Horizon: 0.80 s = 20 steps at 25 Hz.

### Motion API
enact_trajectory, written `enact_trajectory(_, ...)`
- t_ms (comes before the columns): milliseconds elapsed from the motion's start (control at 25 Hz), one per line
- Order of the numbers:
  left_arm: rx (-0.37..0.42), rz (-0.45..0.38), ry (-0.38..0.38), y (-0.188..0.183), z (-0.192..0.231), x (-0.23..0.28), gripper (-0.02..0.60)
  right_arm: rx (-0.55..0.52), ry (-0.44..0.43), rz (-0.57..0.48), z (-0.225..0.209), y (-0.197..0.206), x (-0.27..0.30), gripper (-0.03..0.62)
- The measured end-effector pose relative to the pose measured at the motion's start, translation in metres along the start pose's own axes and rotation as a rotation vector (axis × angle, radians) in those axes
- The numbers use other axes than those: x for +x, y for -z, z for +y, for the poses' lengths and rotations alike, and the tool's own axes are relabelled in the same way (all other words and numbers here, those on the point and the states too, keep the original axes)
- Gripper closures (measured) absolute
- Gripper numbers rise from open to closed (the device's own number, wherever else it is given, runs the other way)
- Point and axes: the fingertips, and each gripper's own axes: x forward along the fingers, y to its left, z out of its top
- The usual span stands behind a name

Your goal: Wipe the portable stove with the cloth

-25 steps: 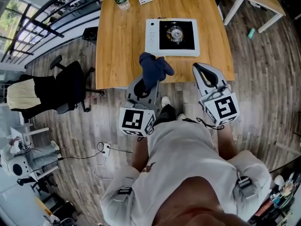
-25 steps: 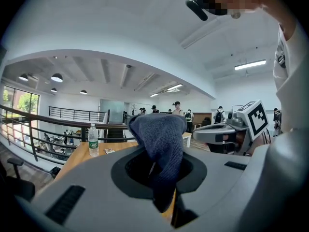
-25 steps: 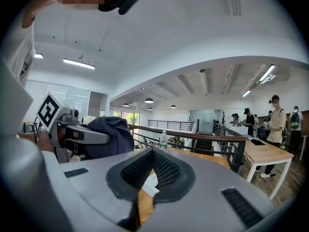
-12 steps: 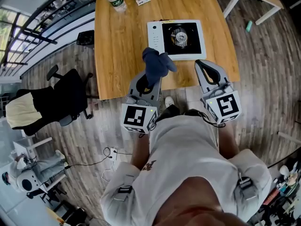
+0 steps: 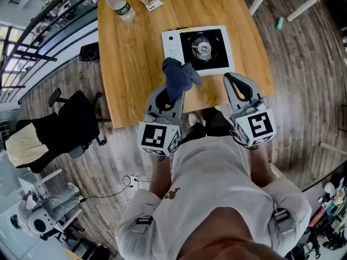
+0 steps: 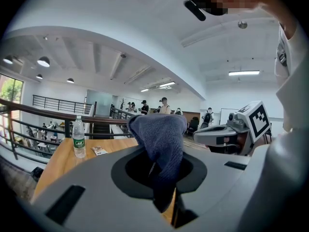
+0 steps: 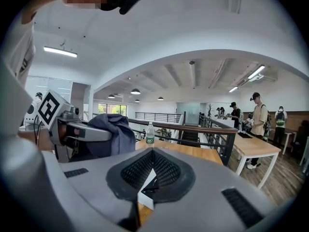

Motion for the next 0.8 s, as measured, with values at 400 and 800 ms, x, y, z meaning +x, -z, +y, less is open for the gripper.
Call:
enact_trajectory(400,0.006,0.037,-0.036,-0.010,0.028,0.066,0.518,0.053,-0.051,0.020,-0.050,0.012,0.054,0.574)
enact_trajectory(800,0.023,0.088,-0.002,-0.017,0.041,0.156,0.518,0.104,-0.080,0.058,-0.119,0.024,0.103,0.574)
